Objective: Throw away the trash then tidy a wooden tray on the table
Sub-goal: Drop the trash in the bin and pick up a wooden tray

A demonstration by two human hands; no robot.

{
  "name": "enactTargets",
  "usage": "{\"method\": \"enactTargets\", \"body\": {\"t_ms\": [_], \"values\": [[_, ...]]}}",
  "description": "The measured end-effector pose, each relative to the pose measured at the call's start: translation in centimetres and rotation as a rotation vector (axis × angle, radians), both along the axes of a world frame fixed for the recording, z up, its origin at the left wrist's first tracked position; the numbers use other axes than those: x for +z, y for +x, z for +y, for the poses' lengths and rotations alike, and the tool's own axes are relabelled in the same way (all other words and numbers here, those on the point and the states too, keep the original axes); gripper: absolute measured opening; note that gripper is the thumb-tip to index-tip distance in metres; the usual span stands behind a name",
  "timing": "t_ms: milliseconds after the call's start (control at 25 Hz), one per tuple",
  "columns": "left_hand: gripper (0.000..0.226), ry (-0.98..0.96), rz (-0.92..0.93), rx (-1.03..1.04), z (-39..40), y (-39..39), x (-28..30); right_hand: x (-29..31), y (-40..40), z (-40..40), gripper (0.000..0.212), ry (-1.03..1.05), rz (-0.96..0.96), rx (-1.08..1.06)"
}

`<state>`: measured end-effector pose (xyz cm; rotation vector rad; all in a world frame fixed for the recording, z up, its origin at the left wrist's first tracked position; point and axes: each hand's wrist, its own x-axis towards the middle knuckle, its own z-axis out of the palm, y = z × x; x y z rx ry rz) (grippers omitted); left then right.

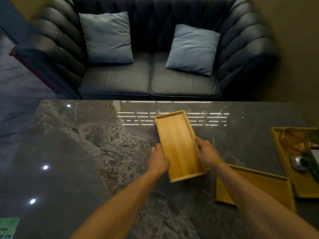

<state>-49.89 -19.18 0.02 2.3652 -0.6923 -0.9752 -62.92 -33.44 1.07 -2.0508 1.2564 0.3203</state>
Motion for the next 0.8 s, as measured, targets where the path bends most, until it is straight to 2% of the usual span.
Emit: {"method": "enactTargets", "body": {"t_ms": [400,680,800], "values": [[0.031,0.067,0.015,0.014,-2.5,-1.6,-2.1,-2.9,-0.9,-2.1,0.061,-0.026,0.010,0.007],[0.062,0.061,0.138,0.103,-3.0,-1.4,-2.7,-3.9,-0.2,-2.3,0.061,0.000,-0.060,-0.081],[0.059,0.090,0.128,0.125,-3.5,-1.3,-3.2,-4.0,-0.1,-2.8,0.058,0.005,-0.075,-0.074]]}}
